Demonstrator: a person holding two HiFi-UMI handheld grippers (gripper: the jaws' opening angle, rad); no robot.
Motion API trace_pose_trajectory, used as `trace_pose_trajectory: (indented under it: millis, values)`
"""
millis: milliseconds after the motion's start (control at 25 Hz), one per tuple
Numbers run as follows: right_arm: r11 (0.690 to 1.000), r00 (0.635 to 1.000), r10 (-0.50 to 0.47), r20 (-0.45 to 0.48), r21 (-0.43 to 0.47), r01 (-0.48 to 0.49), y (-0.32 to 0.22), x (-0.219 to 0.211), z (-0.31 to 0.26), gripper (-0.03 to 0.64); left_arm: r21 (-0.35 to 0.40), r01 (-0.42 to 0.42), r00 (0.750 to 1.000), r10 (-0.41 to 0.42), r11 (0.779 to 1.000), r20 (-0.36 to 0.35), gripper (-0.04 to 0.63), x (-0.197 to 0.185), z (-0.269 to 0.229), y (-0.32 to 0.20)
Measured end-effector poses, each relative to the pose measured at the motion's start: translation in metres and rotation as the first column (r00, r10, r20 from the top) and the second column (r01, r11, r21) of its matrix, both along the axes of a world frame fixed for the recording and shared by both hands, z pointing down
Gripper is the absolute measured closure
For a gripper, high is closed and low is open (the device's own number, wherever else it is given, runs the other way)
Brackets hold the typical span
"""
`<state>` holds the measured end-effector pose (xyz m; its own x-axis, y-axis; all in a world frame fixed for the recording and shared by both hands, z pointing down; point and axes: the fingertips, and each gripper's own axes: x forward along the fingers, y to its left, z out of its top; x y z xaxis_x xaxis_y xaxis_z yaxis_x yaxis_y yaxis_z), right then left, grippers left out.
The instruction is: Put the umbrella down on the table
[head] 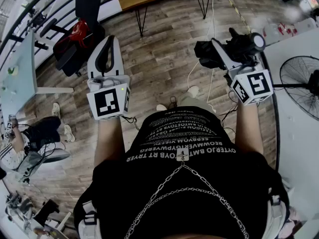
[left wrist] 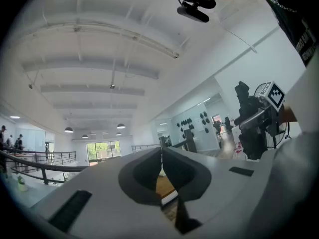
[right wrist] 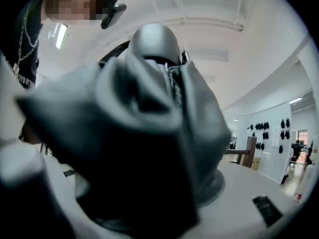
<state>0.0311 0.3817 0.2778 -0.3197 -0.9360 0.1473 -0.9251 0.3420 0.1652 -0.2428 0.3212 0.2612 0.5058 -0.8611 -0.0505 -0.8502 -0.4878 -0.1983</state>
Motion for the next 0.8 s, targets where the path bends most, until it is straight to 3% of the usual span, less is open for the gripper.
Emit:
trace_pose_trajectory:
  millis: [280,680,800]
  values:
    - [0.999,1.0,-0.021,-0.02,-0.027,0.021,-0.011,-0.026,0.005,0.331,-0.024,-0.018,1.0,0.017,1.0,-0.025,0.565,-0.019,0.005,-0.009]
    - [0.997,0.996,-0.06,0.07,-0.053,0.064,-0.068,-0.01,0.028,0.333,-0.073,0.021,1.0,-0.019,0.997,0.024,0.565,-0.012,0.029,-0.054]
    - [0.994,0.994,-0.071,0.082,-0.072,0.077,-0.091,-0.003,0.036,0.334,-0.096,0.038,0.999,-0.037,0.995,0.011,0.565,-0.014,0.032,-0.073]
